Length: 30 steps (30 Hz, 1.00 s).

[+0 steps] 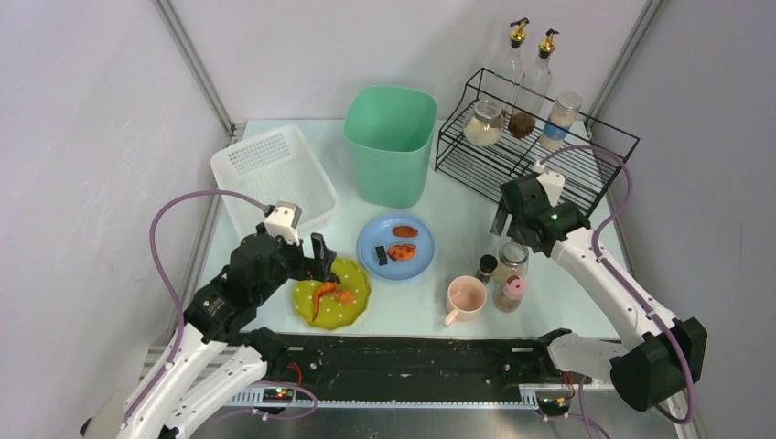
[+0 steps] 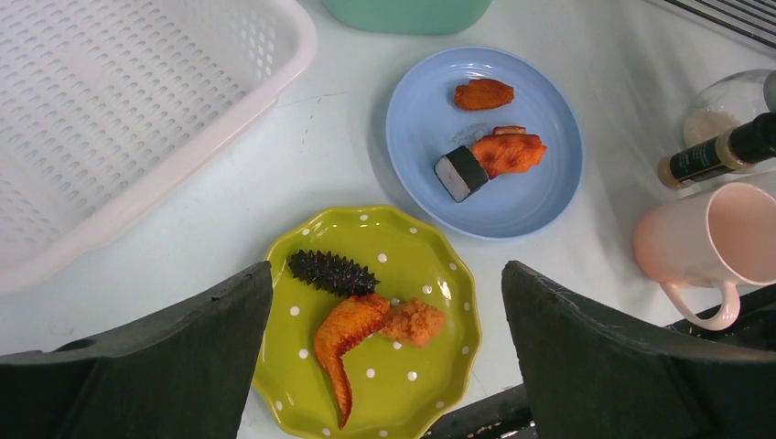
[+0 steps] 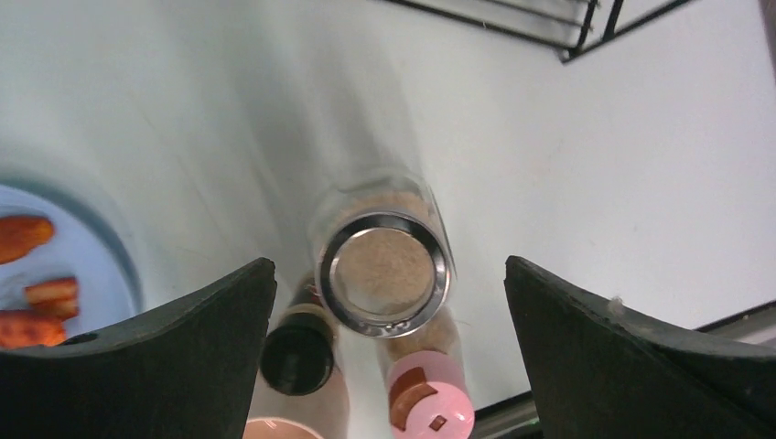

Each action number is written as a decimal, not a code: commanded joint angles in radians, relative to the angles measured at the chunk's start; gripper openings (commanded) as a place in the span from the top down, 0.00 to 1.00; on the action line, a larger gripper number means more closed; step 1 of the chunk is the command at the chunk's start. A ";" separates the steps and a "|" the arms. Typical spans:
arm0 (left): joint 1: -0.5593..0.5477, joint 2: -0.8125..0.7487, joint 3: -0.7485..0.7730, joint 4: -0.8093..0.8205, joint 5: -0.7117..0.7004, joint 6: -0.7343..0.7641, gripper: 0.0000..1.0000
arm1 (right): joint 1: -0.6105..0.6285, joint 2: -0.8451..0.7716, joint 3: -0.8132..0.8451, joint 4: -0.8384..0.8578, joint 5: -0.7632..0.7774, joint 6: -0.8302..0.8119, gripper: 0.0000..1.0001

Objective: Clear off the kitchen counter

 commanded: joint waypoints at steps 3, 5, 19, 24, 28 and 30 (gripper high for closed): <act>0.002 -0.008 -0.001 0.010 -0.004 0.006 0.02 | -0.088 -0.054 -0.093 0.028 -0.128 0.043 0.00; 0.002 -0.010 0.000 0.009 -0.003 0.006 0.02 | -0.097 -0.051 -0.108 0.033 -0.142 0.050 0.01; 0.003 -0.005 0.000 0.009 0.002 0.004 0.02 | -0.087 0.009 -0.179 0.111 -0.207 0.064 0.00; 0.002 -0.007 0.001 0.009 0.002 0.004 0.02 | -0.075 0.024 -0.187 0.118 -0.187 0.069 0.01; 0.002 -0.009 -0.002 0.009 0.003 0.004 0.02 | -0.059 0.032 -0.189 0.121 -0.166 0.075 0.02; 0.003 -0.008 0.000 0.009 0.004 0.004 0.02 | -0.048 0.035 -0.191 0.124 -0.156 0.078 0.03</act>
